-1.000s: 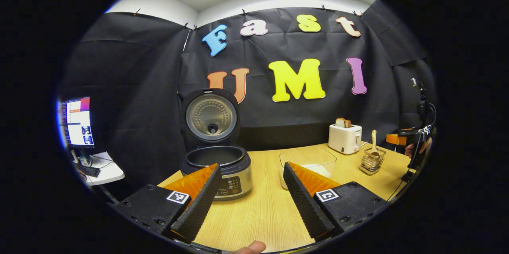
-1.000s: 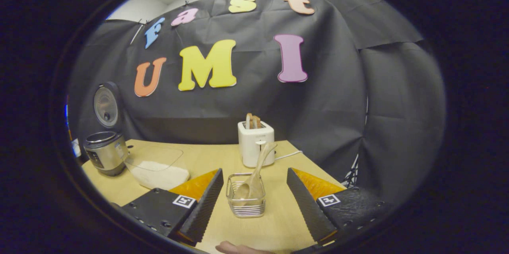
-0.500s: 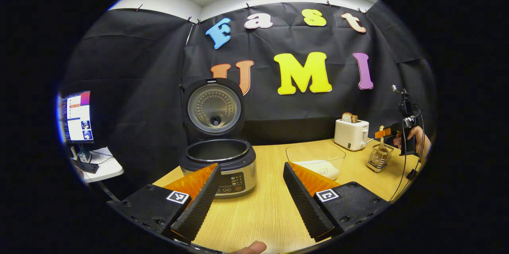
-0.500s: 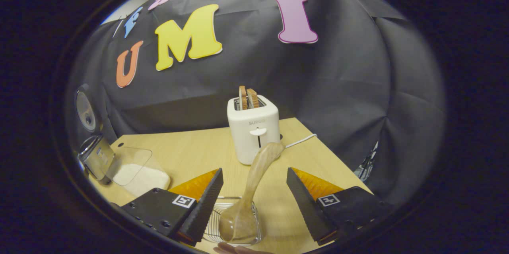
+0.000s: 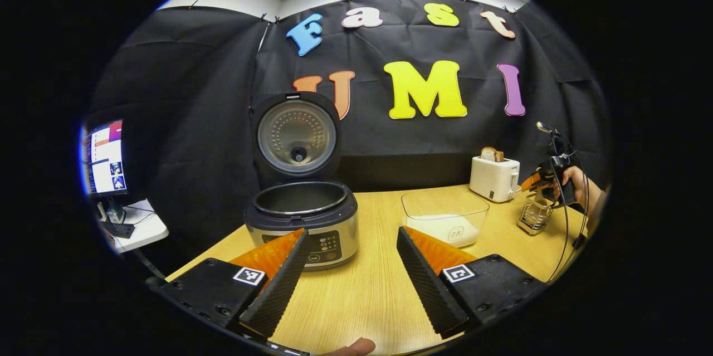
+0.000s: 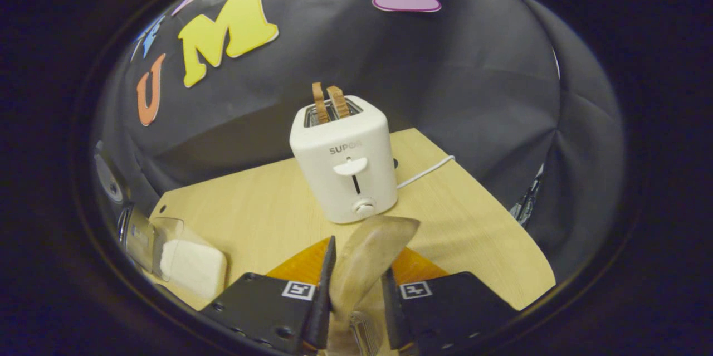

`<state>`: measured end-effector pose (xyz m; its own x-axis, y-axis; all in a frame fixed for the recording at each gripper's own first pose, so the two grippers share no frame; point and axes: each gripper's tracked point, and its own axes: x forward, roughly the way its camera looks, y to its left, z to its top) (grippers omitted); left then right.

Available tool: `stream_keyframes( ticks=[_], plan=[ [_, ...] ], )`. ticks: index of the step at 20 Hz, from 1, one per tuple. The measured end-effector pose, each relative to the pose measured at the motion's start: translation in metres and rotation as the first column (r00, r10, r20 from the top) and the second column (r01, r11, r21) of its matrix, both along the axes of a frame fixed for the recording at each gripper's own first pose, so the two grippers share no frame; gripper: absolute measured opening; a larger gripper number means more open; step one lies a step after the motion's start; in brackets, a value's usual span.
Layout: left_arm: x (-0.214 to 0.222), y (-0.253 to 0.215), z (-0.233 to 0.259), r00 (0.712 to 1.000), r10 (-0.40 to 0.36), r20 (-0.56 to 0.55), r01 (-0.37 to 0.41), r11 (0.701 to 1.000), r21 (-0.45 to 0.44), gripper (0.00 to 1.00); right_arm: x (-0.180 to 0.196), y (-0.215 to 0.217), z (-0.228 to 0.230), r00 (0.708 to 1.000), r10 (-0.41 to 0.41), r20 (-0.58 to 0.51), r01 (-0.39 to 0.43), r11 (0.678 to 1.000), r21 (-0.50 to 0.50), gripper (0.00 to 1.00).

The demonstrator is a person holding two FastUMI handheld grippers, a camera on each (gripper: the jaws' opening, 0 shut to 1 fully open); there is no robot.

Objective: Close the left gripper, press the button to open the rice cooker; take a wooden spoon from the chopstick holder with the right hand, scoop a spoonful of rice and pour it into the rice cooker, then put the wooden spoon back into the chopstick holder.

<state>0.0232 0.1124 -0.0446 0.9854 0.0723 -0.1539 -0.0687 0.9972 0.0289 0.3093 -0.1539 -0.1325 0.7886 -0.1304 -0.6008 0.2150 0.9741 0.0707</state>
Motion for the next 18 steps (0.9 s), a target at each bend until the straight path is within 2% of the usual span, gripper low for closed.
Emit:
stream_keyframes(
  ticks=[2,5,8,10,12,15,18],
  plan=[
    [-0.001,0.0,0.001,1.0,-0.002,-0.002,0.002,1.0,0.008,0.99,-0.009,0.006,0.008,1.0,0.003,0.012,-0.003,1.0,0.025,0.25],
    [-0.006,-0.002,0.005,1.0,-0.011,0.004,0.011,1.0,0.011,0.99,-0.026,0.013,0.021,0.999,-0.009,0.037,0.007,0.998,0.056,0.21],
    [-0.01,-0.006,0.011,1.0,-0.024,0.01,0.024,1.0,0.001,0.99,-0.046,0.021,0.035,0.999,-0.013,0.049,0.011,0.999,0.042,0.21],
    [-0.015,-0.005,0.015,0.999,-0.031,0.014,0.032,0.999,-0.013,0.99,-0.057,0.03,0.047,0.998,0.012,0.064,-0.011,1.0,-0.016,0.21],
    [-0.018,-0.004,0.02,0.999,-0.036,0.025,0.037,0.999,-0.024,1.0,-0.064,0.03,0.07,0.994,0.008,0.108,0.002,0.996,-0.094,0.21],
    [-0.022,0.002,0.023,0.999,-0.037,0.026,0.038,0.999,-0.032,0.99,-0.072,0.048,0.103,0.987,0.02,0.158,0.002,0.991,-0.136,0.21],
    [-0.027,0.012,0.03,0.999,-0.033,0.036,0.034,0.999,-0.035,1.0,-0.072,0.068,0.135,0.981,0.038,0.192,0.002,0.98,-0.201,0.17]
  ],
)
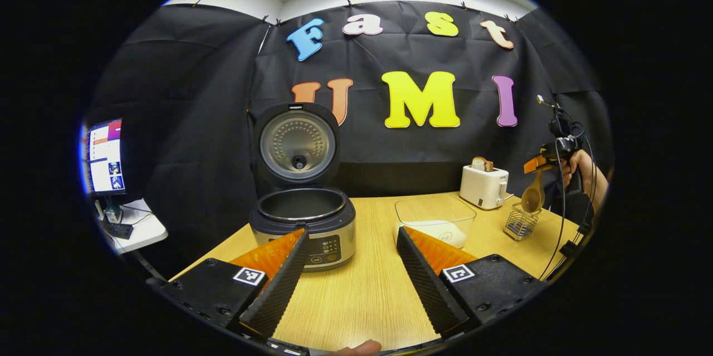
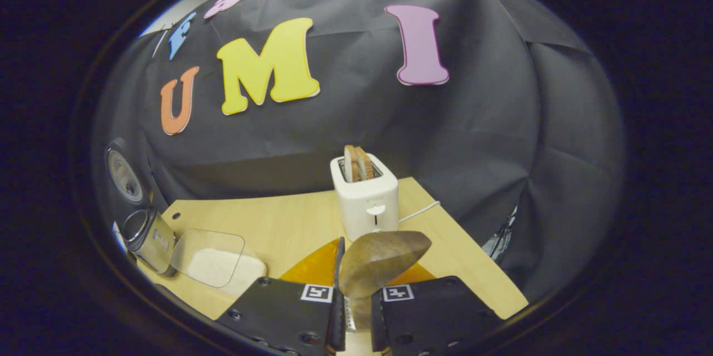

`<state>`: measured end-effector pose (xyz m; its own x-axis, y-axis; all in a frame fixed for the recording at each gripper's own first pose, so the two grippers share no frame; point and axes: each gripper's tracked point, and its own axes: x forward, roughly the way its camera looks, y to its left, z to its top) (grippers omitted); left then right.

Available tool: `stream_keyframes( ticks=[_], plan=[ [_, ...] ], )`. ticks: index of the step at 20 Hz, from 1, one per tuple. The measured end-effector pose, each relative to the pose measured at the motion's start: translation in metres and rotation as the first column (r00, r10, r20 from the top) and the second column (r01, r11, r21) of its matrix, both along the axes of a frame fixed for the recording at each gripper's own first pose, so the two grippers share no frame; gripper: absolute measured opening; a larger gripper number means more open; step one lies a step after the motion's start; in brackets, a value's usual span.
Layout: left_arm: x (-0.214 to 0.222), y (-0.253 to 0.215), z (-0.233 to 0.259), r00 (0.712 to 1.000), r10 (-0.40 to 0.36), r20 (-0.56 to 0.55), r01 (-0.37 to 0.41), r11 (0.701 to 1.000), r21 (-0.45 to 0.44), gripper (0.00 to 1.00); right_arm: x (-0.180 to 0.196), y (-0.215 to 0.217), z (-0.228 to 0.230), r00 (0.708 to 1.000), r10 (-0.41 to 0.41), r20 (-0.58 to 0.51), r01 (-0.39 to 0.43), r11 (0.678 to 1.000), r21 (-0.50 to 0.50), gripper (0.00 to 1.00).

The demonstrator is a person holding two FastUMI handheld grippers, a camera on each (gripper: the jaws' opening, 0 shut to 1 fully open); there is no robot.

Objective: Close the left gripper, press the button to open the rice cooker; take a wooden spoon from the chopstick holder with the right hand, scoop a spoonful of rice and pour it into the rice cooker, then put the wooden spoon back into the chopstick holder.

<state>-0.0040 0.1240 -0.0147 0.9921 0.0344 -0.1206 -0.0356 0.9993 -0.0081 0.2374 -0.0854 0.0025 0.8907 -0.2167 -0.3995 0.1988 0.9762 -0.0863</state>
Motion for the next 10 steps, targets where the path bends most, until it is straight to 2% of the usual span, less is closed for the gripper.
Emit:
stream_keyframes(
  ticks=[4,5,6,10],
  plan=[
    [-0.005,0.022,0.008,0.999,0.044,0.019,-0.044,0.999,-0.006,0.99,0.004,0.055,0.033,0.996,0.072,0.045,-0.072,0.997,-0.017,0.17],
    [-0.007,0.03,0.007,0.998,0.058,0.013,-0.058,0.998,-0.005,0.95,0.007,0.071,0.036,0.995,0.088,0.051,-0.087,0.996,-0.023,0.17],
    [-0.007,0.037,0.005,0.998,0.069,0.005,-0.069,0.998,-0.007,0.99,0.009,0.085,0.039,0.994,0.098,0.048,-0.096,0.995,-0.03,0.17],
    [-0.007,0.06,0.001,0.994,0.109,-0.012,-0.109,0.994,-0.004,0.99,0.026,0.149,0.037,0.988,0.151,0.038,-0.149,0.987,-0.063,0.17]
  ],
)
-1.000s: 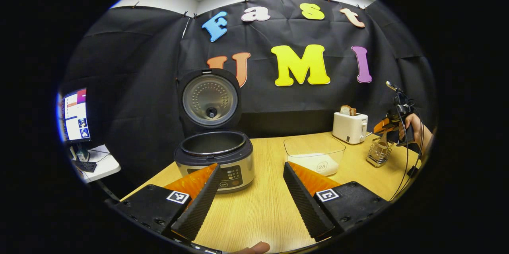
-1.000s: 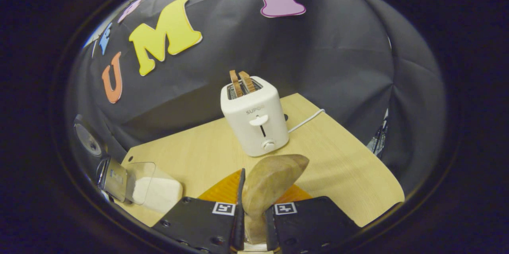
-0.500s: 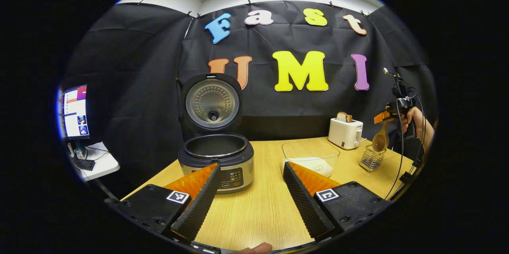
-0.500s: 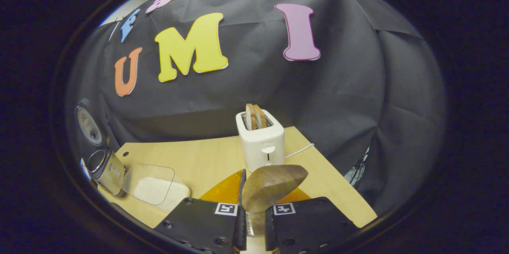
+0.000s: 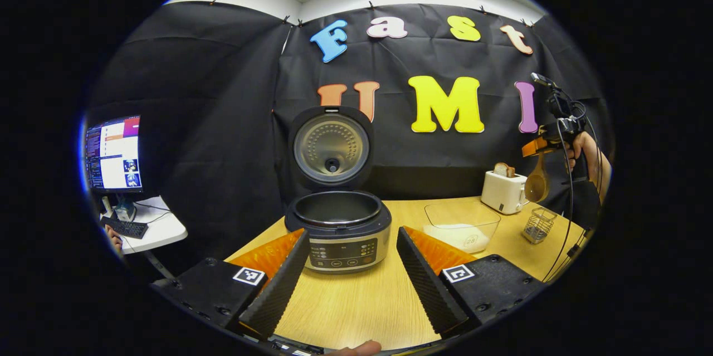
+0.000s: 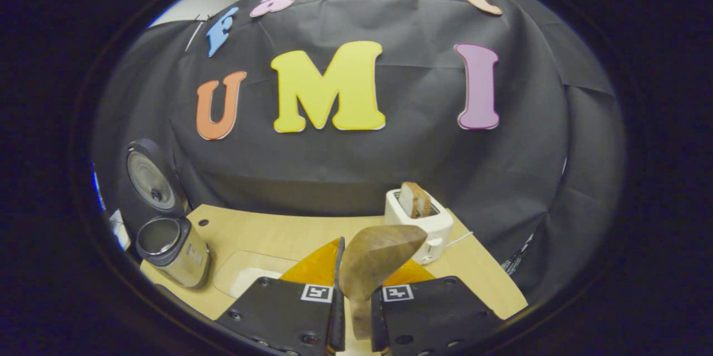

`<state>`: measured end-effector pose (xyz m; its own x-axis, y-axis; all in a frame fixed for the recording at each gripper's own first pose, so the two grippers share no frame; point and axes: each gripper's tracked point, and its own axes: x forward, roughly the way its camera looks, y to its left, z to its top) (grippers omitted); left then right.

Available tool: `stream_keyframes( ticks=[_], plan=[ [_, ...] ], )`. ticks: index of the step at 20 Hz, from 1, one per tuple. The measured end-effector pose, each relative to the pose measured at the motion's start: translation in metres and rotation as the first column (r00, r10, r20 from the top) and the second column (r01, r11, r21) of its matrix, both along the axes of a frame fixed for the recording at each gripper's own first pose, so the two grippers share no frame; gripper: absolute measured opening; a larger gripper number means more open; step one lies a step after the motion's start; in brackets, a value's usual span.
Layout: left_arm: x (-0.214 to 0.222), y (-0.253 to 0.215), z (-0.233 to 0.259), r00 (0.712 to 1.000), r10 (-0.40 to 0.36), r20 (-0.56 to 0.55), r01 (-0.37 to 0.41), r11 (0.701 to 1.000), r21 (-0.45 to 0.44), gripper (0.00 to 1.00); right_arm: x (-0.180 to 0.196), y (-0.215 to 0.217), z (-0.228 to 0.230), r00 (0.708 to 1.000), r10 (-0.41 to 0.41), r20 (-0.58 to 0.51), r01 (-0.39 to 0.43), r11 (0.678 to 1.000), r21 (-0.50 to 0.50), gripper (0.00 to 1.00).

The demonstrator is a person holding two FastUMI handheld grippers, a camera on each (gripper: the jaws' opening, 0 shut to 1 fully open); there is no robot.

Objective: Close the left gripper, press the button to open the rice cooker; take a wooden spoon from the chopstick holder with the right hand, scoop a spoonful of rice and pour it into the rice cooker, then put the wooden spoon back into the chopstick holder.

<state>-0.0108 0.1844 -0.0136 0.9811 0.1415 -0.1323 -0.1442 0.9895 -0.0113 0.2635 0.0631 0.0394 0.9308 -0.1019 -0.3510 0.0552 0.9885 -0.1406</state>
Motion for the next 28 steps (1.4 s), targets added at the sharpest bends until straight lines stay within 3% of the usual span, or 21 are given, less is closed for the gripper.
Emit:
stream_keyframes(
  ticks=[4,9,15,21,28],
  plan=[
    [0.002,0.003,-0.006,1.0,-0.008,-0.024,0.008,1.0,0.03,0.99,0.023,0.061,-0.024,0.999,0.035,-0.02,-0.035,0.999,0.003,0.17],
    [0.003,0.001,-0.007,0.999,-0.033,-0.024,0.033,0.999,0.007,1.0,0.051,0.118,-0.076,0.997,0.064,-0.038,-0.063,0.997,0.042,0.18],
    [0.006,-0.004,-0.008,0.998,-0.061,-0.016,0.06,0.998,-0.031,0.99,0.082,0.123,-0.143,1.0,-0.017,-0.023,0.015,0.996,-0.083,0.18],
    [0.009,0.01,-0.016,0.998,-0.04,-0.038,0.038,0.998,-0.044,0.99,0.084,0.111,-0.171,0.997,-0.076,-0.002,0.074,0.976,-0.204,0.18],
    [0.01,0.005,-0.019,0.997,-0.057,-0.053,0.055,0.998,-0.039,0.99,0.066,0.136,-0.198,0.986,-0.153,-0.067,0.154,0.988,-0.001,0.18]
  ],
)
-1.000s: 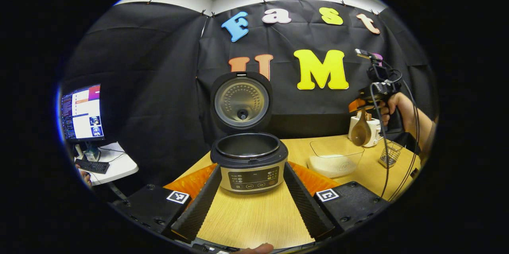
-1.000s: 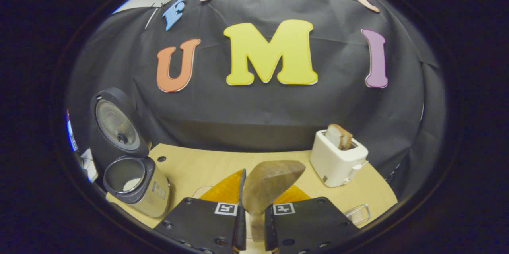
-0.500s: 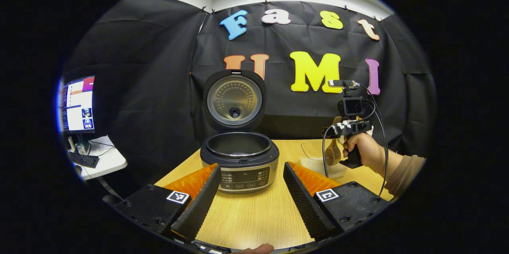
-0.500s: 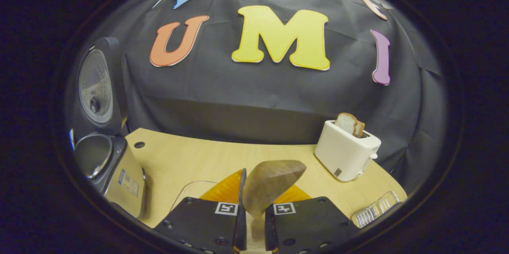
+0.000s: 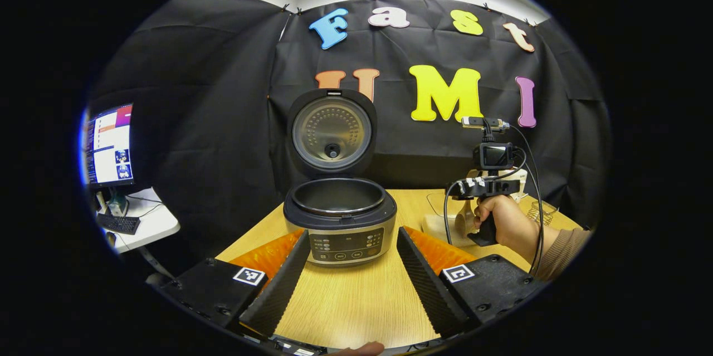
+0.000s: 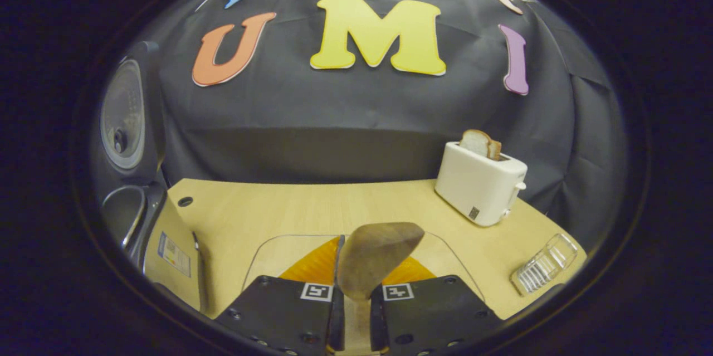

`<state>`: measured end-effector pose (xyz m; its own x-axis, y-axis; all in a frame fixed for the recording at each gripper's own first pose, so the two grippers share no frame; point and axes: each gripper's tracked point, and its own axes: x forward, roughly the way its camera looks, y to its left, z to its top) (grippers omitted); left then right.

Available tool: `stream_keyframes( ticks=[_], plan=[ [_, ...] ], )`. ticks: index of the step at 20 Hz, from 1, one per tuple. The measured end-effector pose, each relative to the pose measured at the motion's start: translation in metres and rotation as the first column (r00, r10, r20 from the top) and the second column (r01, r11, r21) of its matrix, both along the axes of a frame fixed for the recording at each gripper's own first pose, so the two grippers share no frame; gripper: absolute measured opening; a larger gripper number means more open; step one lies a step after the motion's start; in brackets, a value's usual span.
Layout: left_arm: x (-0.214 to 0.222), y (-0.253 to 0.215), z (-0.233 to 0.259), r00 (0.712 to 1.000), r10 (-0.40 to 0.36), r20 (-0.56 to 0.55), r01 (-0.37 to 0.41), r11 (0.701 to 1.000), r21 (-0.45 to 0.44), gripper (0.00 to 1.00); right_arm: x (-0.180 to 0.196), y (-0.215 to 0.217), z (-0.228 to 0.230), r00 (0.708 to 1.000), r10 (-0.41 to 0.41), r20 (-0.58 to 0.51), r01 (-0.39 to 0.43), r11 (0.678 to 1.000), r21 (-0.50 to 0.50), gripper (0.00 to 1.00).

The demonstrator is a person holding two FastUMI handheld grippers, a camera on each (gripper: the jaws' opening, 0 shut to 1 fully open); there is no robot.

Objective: Close the left gripper, press the button to open the rice cooker; take a wooden spoon from the chopstick holder with the right hand, scoop a spoonful of rice and pour it into the rice cooker, then put the wooden spoon back into the chopstick holder.

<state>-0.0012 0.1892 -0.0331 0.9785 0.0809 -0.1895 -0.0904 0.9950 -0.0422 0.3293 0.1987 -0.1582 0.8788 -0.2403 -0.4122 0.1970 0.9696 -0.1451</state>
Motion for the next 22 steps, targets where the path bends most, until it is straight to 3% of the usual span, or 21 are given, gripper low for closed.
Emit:
stream_keyframes(
  ticks=[6,10,19,22],
  plan=[
    [0.0,-0.002,0.0,1.0,-0.003,-0.002,0.003,1.0,-0.01,1.0,-0.024,-0.006,-0.005,0.995,-0.058,-0.086,0.073,0.981,0.182,0.18],
    [0.001,-0.01,-0.001,1.0,-0.019,-0.003,0.019,1.0,-0.01,0.99,-0.059,-0.018,-0.024,0.966,-0.039,-0.257,0.118,0.946,0.301,0.17],
    [0.005,-0.016,-0.008,0.999,-0.029,-0.02,0.029,1.0,-0.003,1.0,-0.056,-0.023,-0.023,0.962,0.036,-0.269,0.117,0.84,0.53,0.14],
    [0.007,-0.017,-0.012,0.999,-0.029,-0.034,0.029,1.0,-0.005,1.0,-0.055,-0.022,-0.026,0.958,0.05,-0.283,0.116,0.834,0.54,0.12]
  ],
)
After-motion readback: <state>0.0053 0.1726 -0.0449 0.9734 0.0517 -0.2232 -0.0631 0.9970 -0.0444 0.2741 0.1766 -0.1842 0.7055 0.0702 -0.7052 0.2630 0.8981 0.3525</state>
